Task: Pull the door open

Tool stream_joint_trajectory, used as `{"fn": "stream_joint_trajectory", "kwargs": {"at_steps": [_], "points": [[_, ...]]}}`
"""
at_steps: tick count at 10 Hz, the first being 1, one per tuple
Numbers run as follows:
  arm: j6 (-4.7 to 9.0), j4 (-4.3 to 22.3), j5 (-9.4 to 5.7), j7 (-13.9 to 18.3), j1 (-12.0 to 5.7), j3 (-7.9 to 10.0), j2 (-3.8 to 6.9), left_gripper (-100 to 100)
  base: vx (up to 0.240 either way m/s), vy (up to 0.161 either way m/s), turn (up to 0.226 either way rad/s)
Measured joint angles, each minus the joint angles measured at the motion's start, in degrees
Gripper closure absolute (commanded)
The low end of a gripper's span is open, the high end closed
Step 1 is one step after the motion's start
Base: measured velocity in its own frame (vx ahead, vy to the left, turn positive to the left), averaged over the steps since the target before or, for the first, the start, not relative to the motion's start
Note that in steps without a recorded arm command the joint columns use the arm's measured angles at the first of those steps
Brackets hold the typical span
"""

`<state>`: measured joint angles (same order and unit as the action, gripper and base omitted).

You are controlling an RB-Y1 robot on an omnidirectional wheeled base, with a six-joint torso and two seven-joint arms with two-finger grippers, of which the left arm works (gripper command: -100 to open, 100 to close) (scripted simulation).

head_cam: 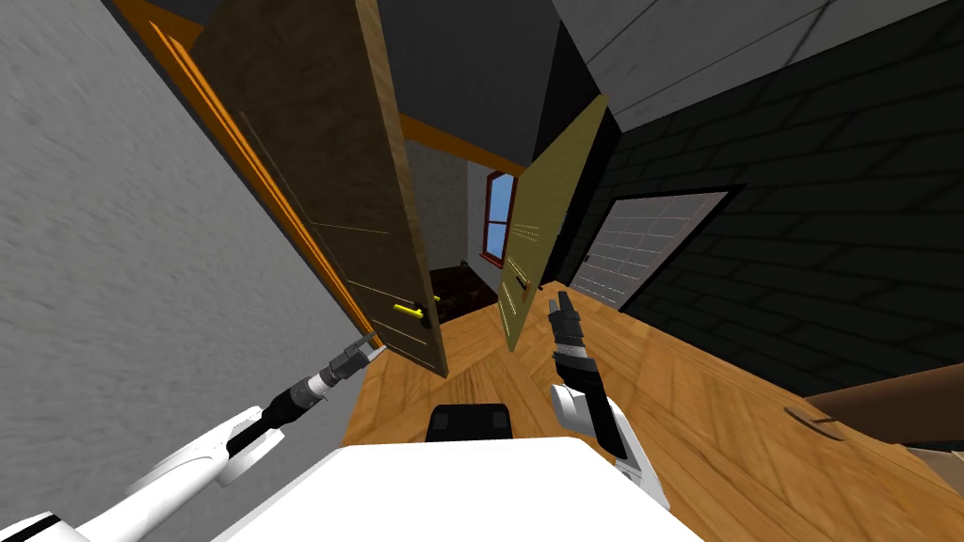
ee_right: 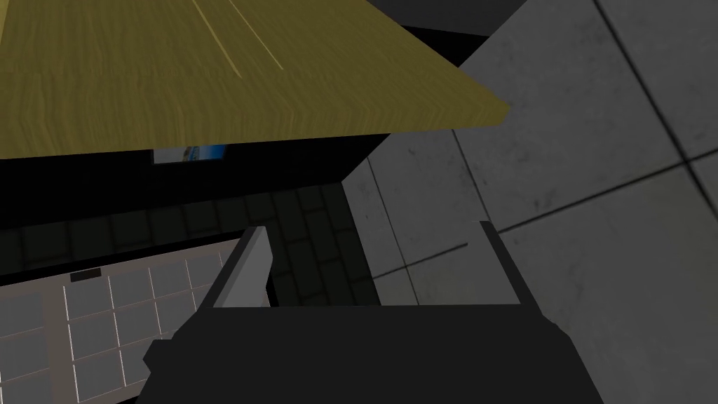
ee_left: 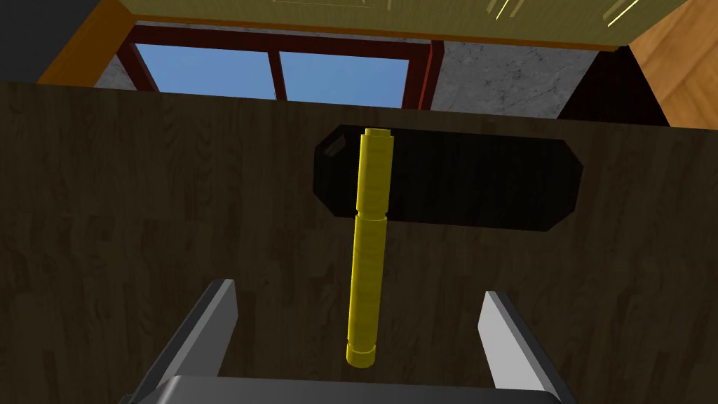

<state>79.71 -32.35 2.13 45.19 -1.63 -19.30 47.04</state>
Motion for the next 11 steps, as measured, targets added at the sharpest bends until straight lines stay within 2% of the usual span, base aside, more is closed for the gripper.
{"fn": "stream_joint_trajectory", "kwargs": {"at_steps": [2,4,6,7,8,10,11], "points": [[1.57,3.5,0.21,0.2,-1.59,-0.18,-0.35,-100,-0.016,0.031,0.086],[0.71,4.5,-0.39,0.4,-1.19,0.79,-0.05,-100,0.071,-0.012,-0.047],[-0.49,5.4,-0.44,0.3,-2.39,1.04,-0.62,-100,0.244,-0.09,-0.131],[-1.95,3.9,-0.7,0.3,-1.98,1.41,-0.53,-100,0.226,-0.066,-0.113],[-3.17,3.5,-0.83,0.3,-2.23,1.65,-0.71,-100,0.247,-0.077,-0.099],[-4.01,5.6,-0.72,0.3,-4.22,1.72,-1.51,-100,0.175,-0.057,-0.064],[-4.04,5.7,-0.71,0.3,-4.36,1.72,-1.56,100,-0.013,0.005,0.032]]}}
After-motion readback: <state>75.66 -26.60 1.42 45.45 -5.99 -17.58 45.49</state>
